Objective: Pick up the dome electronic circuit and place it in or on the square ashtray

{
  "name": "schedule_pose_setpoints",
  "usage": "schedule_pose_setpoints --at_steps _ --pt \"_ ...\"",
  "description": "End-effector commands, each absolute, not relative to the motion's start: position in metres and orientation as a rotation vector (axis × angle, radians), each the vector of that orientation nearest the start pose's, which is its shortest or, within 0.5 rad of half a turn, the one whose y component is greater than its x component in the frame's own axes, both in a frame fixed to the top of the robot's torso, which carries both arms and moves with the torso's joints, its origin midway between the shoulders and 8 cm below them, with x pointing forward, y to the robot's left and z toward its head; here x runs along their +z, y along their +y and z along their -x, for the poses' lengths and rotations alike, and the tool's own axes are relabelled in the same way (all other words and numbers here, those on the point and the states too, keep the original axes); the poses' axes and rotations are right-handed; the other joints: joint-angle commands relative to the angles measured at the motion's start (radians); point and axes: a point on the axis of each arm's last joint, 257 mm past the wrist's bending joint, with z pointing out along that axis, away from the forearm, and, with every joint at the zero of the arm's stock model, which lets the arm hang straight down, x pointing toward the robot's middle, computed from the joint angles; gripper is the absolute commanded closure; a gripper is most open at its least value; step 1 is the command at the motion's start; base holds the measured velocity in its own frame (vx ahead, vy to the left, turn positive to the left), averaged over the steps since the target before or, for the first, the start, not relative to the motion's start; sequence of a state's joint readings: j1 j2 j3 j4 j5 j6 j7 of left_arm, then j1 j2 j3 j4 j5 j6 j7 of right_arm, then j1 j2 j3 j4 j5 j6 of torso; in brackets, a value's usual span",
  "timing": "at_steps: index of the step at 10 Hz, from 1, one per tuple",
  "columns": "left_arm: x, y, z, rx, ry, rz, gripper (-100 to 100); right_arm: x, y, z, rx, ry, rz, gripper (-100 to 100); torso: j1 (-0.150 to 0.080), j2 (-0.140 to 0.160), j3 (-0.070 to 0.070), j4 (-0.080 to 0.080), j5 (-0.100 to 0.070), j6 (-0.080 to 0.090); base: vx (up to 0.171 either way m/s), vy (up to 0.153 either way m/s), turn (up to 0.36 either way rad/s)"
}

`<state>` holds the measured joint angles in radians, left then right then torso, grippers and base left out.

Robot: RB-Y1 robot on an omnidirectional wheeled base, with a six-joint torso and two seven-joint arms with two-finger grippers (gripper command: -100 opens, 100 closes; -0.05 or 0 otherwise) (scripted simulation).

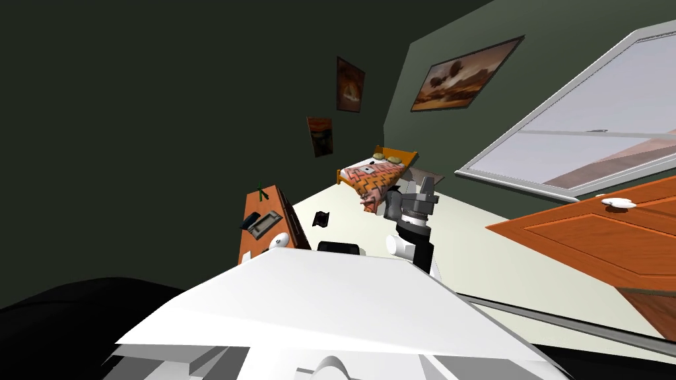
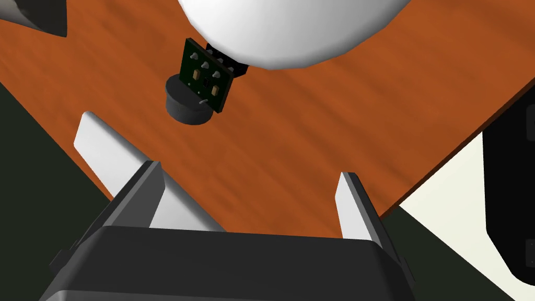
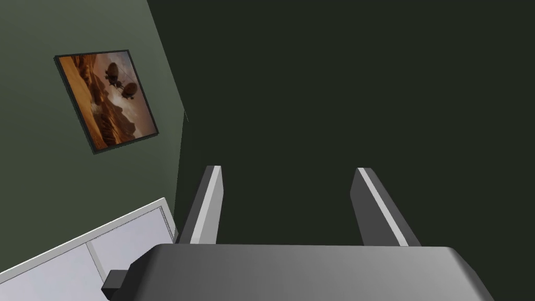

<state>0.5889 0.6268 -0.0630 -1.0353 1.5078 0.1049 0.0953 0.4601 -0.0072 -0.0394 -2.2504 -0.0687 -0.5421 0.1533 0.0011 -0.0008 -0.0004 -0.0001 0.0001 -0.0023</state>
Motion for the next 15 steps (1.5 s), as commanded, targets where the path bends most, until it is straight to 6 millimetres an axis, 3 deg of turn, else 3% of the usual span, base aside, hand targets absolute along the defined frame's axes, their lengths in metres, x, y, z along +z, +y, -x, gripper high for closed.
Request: schedule_pose_setpoints --at_steps 1,2,5,6,8,10,11,12,15 --pt "-0.559 0.566 -0.053 -0.490 0.362 2.714 -100 0.033 -0.296 -0.342 1.186 0.575 -0.598 0 0.000 0.000 0.000 0.000 0.000 0.000 0.018 0.020 -0.169" --pt "-0.561 0.571 -0.041 -0.465 0.320 2.734 -100 0.033 -0.296 -0.342 1.186 0.575 -0.598 0 0.000 0.000 0.000 0.000 0.000 0.001 0.025 0.045 -0.242" --pt "-0.561 0.571 -0.041 -0.465 0.320 2.734 -100 0.033 -0.296 -0.342 1.186 0.575 -0.598 0 0.001 -0.001 0.000 0.000 0.000 0.000 0.014 0.023 -0.025" --pt "-0.563 0.577 -0.022 -0.426 0.255 2.763 -100 0.033 -0.296 -0.342 1.186 0.575 -0.598 0 -0.001 0.000 0.000 0.000 0.000 0.000 0.025 0.026 -0.243" --pt "-0.564 0.581 -0.010 -0.403 0.210 2.782 -100 0.033 -0.296 -0.342 1.186 0.575 -0.598 0 0.002 -0.001 -0.001 0.000 0.000 0.000 0.033 0.058 -0.170" --pt "-0.565 0.579 -0.012 -0.405 0.228 2.779 -100 0.033 -0.296 -0.342 1.186 0.575 -0.598 0 0.002 -0.001 -0.001 0.000 0.000 0.000 0.017 0.030 -0.053" --pt "-0.564 0.580 -0.012 -0.406 0.221 2.780 0 0.033 -0.296 -0.342 1.186 0.575 -0.598 0 0.000 0.000 0.000 0.000 0.000 0.000 0.000 0.000 0.000" --pt "-0.571 0.573 -0.016 -0.407 0.226 2.779 -100 0.033 -0.296 -0.342 1.186 0.575 -0.598 0 -0.001 0.000 0.000 0.000 0.000 0.000 -0.001 0.033 0.023" --pt "-0.584 0.559 -0.025 -0.410 0.236 2.779 -100 0.033 -0.296 -0.342 1.186 0.575 -0.598 0 0.002 0.000 0.000 0.000 0.001 0.000 0.004 0.063 0.018"
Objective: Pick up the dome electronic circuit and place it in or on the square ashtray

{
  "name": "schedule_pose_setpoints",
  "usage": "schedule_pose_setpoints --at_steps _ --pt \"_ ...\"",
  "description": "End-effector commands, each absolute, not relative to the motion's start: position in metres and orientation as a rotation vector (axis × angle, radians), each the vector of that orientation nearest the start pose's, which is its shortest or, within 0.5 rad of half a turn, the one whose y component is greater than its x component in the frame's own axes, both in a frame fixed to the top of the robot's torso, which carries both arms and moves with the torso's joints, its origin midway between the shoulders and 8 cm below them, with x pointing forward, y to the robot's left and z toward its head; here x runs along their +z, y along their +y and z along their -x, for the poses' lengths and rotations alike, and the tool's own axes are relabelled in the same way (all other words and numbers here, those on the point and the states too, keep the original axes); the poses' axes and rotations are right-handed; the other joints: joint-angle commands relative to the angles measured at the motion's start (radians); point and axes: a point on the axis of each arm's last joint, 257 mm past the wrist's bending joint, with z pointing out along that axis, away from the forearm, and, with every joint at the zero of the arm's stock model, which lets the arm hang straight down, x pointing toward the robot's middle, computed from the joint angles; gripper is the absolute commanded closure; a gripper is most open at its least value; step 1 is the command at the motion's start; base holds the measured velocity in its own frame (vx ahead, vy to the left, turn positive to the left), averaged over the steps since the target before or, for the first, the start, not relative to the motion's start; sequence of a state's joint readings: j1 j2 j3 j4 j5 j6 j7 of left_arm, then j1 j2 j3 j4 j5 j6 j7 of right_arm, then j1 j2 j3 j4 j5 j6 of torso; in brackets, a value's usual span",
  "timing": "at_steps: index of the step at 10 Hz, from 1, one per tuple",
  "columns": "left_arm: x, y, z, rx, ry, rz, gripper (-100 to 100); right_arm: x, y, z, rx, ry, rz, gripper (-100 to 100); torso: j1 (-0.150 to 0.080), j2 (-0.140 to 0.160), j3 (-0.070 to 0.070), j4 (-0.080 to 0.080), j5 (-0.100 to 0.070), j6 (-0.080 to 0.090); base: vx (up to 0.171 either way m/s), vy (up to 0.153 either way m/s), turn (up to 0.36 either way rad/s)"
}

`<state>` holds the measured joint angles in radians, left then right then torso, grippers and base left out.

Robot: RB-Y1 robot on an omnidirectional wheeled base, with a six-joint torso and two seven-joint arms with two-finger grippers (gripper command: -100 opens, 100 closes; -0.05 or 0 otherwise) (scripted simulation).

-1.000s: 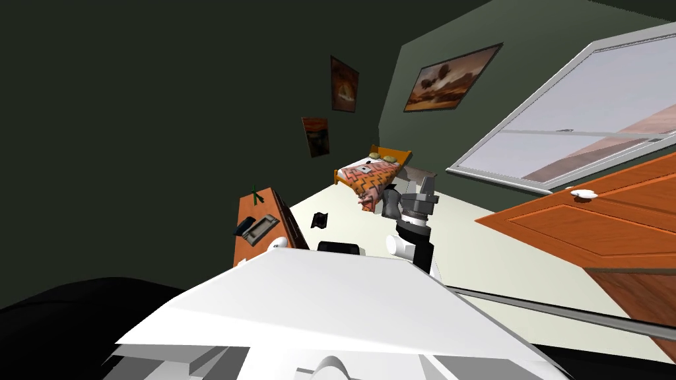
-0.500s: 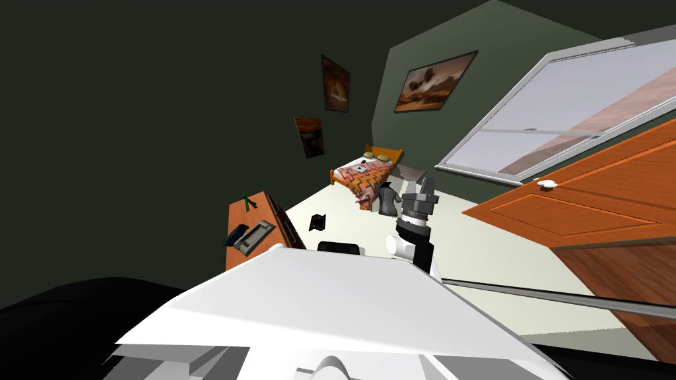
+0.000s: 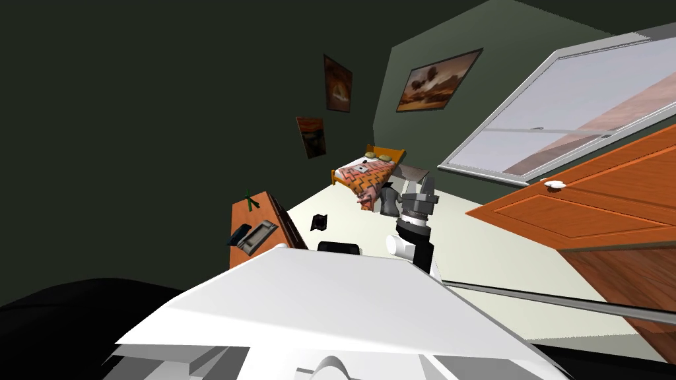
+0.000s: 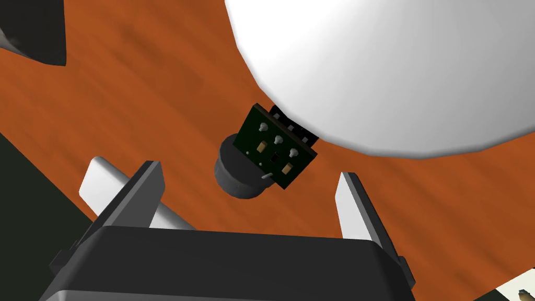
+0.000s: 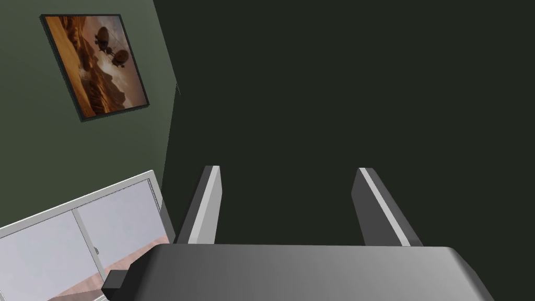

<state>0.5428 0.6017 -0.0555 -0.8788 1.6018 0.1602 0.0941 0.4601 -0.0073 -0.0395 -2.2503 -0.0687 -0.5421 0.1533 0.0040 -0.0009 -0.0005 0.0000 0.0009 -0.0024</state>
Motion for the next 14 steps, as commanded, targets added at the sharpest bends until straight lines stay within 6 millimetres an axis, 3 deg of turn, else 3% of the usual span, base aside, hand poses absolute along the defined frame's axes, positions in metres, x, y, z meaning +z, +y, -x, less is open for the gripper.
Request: schedule_pose_setpoints --at_steps 1,2,6,7,8,10,11,12,13,14 --pt "-0.582 0.562 -0.024 -0.411 0.230 2.780 -100 0.033 -0.296 -0.342 1.186 0.575 -0.598 0 0.000 0.000 0.000 0.000 0.000 0.000 0.001 0.031 -0.001" --pt "-0.583 0.560 -0.024 -0.411 0.232 2.782 100 0.033 -0.296 -0.342 1.186 0.575 -0.598 0 0.000 0.000 0.000 0.000 0.000 0.000 0.000 0.000 0.000" --pt "-0.583 0.560 -0.024 -0.411 0.235 2.781 100 0.033 -0.296 -0.342 1.186 0.575 -0.598 0 0.001 0.000 0.000 0.000 0.001 0.000 0.000 0.000 0.000" --pt "-0.583 0.560 -0.024 -0.411 0.235 2.781 0 0.033 -0.296 -0.342 1.186 0.575 -0.598 0 0.001 0.000 0.000 0.000 0.001 0.000 0.000 0.000 0.000" --pt "-0.576 0.569 -0.019 -0.408 0.229 2.779 100 0.033 -0.296 -0.342 1.186 0.575 -0.598 0 0.001 0.000 0.000 0.000 0.001 0.000 -0.010 -0.034 -0.027" --pt "-0.564 0.580 -0.012 -0.406 0.222 2.780 100 0.033 -0.296 -0.342 1.186 0.575 -0.598 0 -0.003 0.001 0.001 0.000 0.000 0.000 0.001 -0.072 -0.021" --pt "-0.569 0.576 -0.014 -0.406 0.224 2.778 100 0.033 -0.296 -0.342 1.186 0.575 -0.598 0 -0.004 0.000 0.000 0.000 0.000 0.000 0.003 -0.038 0.003" --pt "-0.568 0.576 -0.013 -0.406 0.223 2.779 0 0.033 -0.296 -0.342 1.186 0.575 -0.598 0 -0.002 0.000 0.000 0.000 0.000 0.000 0.000 -0.007 0.003" --pt "-0.557 0.599 -0.016 -0.393 0.247 2.748 100 0.033 -0.296 -0.342 1.186 0.575 -0.598 0 -0.001 0.000 0.000 0.000 0.001 0.000 -0.015 -0.052 0.073" --pt "-0.553 0.606 -0.017 -0.390 0.258 2.740 100 0.033 -0.296 -0.342 1.186 0.575 -0.598 0 -0.002 0.001 0.001 0.000 -0.001 -0.001 -0.036 -0.089 0.118"
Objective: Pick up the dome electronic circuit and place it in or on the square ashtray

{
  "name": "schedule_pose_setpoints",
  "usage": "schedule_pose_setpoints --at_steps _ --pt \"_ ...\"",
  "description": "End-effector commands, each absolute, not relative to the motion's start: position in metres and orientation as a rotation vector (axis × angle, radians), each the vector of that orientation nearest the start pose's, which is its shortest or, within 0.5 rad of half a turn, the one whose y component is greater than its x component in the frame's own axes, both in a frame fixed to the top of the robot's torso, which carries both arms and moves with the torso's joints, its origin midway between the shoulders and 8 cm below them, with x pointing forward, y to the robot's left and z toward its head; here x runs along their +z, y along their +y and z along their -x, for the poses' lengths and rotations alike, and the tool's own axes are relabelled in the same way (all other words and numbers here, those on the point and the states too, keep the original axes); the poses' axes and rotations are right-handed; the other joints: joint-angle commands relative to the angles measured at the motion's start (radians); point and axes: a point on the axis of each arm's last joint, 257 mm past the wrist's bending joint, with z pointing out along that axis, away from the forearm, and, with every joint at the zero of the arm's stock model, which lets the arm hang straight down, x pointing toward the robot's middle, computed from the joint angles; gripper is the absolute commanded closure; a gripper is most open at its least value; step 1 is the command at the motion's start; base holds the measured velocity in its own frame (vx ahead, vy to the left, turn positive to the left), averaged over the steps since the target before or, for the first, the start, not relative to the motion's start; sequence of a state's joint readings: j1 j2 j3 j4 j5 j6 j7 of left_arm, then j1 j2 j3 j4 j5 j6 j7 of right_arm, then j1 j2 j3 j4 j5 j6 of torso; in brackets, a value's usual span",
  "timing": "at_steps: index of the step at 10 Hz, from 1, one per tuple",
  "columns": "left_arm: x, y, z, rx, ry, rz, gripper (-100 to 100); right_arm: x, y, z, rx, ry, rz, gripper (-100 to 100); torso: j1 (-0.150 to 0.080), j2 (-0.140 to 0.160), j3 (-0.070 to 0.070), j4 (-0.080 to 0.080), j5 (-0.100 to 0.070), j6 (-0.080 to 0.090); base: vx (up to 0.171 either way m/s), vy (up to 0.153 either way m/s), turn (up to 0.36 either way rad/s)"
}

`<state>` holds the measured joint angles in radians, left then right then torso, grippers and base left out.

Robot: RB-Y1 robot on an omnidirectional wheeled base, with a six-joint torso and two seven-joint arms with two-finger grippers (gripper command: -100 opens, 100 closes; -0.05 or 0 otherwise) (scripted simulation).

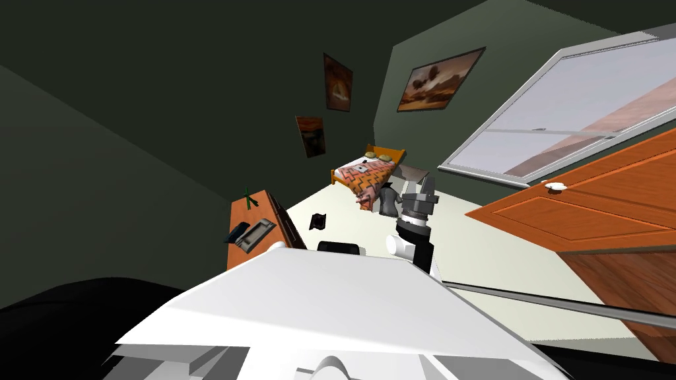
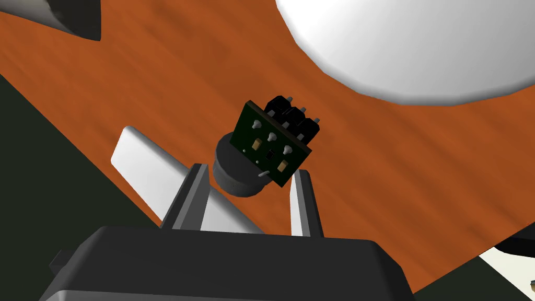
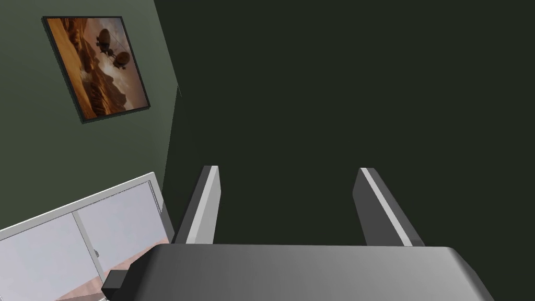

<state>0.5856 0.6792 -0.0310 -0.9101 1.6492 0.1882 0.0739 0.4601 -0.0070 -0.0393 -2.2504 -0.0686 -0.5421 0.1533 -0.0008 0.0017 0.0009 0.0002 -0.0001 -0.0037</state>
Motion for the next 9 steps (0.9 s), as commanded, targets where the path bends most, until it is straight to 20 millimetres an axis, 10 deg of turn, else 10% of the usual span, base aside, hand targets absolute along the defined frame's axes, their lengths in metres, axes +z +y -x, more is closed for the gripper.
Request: schedule_pose_setpoints --at_steps 1,9 --pt "-0.553 0.606 -0.017 -0.390 0.258 2.740 100 0.033 -0.296 -0.342 1.186 0.575 -0.598 0 0.000 0.000 0.000 0.000 0.000 0.000 -0.028 -0.064 0.037" --pt "-0.528 0.644 -0.042 -0.397 0.344 2.697 100 0.033 -0.296 -0.342 1.186 0.575 -0.598 0 0.001 -0.004 -0.002 0.000 0.000 0.001 0.005 -0.048 0.062"
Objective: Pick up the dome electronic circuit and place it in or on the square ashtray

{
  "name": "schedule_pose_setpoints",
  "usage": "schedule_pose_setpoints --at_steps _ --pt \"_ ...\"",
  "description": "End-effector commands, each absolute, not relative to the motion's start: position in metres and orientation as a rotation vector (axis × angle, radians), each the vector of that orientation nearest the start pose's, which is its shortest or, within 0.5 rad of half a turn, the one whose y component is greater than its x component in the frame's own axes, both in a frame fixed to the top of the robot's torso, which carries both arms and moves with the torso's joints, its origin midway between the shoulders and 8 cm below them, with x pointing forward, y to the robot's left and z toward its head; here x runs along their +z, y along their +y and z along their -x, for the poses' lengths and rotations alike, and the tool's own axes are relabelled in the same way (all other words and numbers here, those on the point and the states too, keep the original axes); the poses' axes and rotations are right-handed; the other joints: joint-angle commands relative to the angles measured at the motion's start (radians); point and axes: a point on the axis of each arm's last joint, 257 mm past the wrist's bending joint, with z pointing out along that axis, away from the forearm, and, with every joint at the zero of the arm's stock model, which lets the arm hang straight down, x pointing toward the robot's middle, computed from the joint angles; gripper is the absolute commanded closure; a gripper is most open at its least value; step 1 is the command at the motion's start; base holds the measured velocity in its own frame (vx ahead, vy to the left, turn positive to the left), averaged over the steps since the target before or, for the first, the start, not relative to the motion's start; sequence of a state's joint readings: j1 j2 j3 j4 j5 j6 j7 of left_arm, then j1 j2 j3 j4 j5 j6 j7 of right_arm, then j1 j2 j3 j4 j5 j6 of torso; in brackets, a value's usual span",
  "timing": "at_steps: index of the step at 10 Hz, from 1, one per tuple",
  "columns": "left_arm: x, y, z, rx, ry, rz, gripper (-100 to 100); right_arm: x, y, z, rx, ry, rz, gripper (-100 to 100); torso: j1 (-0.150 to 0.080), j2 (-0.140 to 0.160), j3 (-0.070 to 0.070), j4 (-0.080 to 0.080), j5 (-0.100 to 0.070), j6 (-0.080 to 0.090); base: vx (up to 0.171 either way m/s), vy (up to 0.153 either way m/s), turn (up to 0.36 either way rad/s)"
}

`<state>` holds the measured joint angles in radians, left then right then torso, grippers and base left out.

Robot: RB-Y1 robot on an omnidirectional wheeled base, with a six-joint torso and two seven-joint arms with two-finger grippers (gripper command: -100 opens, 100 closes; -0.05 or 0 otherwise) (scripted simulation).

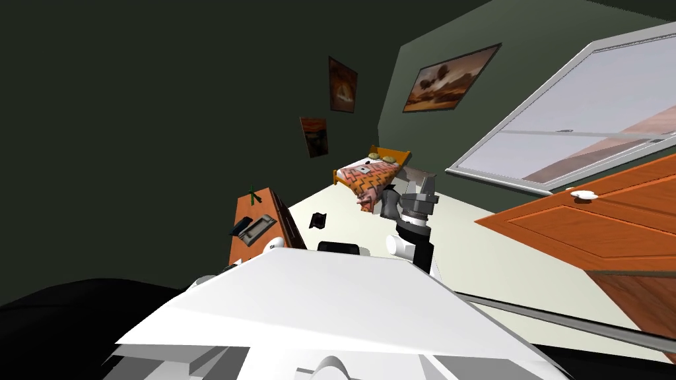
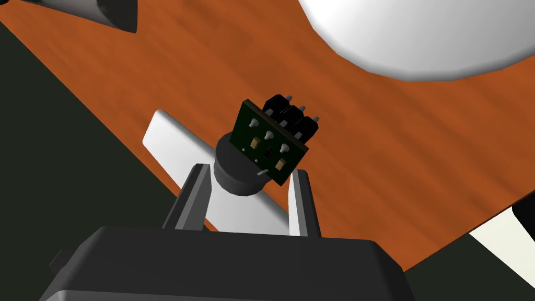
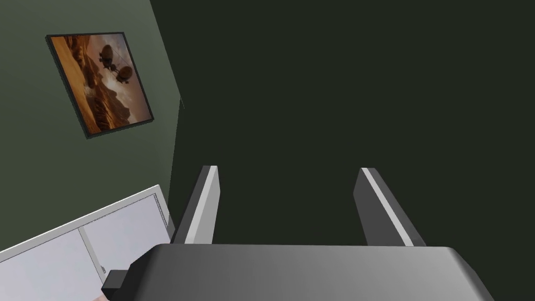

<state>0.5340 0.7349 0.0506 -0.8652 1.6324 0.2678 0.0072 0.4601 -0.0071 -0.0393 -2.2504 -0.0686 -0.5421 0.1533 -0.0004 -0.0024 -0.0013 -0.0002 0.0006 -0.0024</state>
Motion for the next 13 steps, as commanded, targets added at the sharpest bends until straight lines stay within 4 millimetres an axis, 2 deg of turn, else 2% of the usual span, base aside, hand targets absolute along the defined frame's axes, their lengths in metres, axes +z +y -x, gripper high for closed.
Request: schedule_pose_setpoints --at_steps 1,3,7,12,13 --pt "-0.522 0.651 -0.051 -0.405 0.368 2.688 100 0.033 -0.296 -0.342 1.186 0.575 -0.598 0 0.000 0.000 0.000 0.000 0.000 0.000 0.030 -0.062 0.103" --pt "-0.522 0.651 -0.051 -0.405 0.368 2.688 100 0.033 -0.296 -0.342 1.186 0.575 -0.598 0 0.001 -0.001 0.000 0.000 0.000 0.001 0.017 -0.028 0.018" --pt "-0.497 0.672 -0.099 -0.457 0.486 2.653 100 0.033 -0.296 -0.341 1.186 0.575 -0.598 0 0.002 -0.004 -0.002 -0.001 -0.001 0.001 0.072 -0.028 0.175" --pt "-0.471 0.679 -0.165 -0.524 0.677 2.612 100 0.033 -0.296 -0.341 1.185 0.575 -0.598 0 0.007 -0.014 -0.008 -0.002 0.000 0.001 0.193 0.019 0.259" --pt "-0.471 0.679 -0.165 -0.524 0.677 2.612 100 0.033 -0.296 -0.341 1.185 0.575 -0.598 0 0.009 -0.014 -0.008 -0.003 0.001 0.001 0.122 0.026 0.096"
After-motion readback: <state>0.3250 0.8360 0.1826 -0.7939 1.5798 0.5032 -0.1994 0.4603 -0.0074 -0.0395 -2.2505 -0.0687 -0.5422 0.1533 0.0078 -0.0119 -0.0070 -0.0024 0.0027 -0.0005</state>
